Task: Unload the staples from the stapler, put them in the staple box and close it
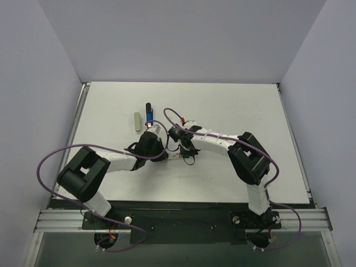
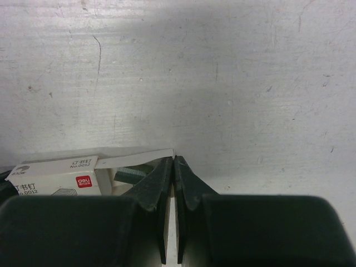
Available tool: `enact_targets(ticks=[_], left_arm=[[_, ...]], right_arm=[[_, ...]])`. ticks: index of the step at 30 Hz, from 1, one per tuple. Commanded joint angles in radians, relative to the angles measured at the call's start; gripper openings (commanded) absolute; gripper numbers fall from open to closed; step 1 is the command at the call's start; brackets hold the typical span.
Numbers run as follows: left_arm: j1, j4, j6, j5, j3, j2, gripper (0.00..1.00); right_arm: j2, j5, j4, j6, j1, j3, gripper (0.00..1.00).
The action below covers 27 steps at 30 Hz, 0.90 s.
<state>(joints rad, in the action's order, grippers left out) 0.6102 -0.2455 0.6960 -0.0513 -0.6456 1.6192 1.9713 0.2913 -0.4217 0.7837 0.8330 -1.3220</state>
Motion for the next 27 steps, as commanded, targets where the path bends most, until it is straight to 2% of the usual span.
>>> enact_targets(ticks=[1, 19, 27], left_arm=[[0.020, 0.000, -0.018, -0.022, -0.009, 0.025, 0.00], [0.045, 0.008, -0.015, -0.028, -0.003, 0.018, 0.00], [0.088, 0.006, -0.004, -0.005, 0.006, 0.015, 0.00]], right_arm=[[0.026, 0.023, -0.038, 0.006, 0.015, -0.039, 0.00], [0.032, -0.007, 0.009, 0.057, 0.023, -0.031, 0.00], [0.020, -0.014, 0.021, 0.078, 0.023, -0.008, 0.00]])
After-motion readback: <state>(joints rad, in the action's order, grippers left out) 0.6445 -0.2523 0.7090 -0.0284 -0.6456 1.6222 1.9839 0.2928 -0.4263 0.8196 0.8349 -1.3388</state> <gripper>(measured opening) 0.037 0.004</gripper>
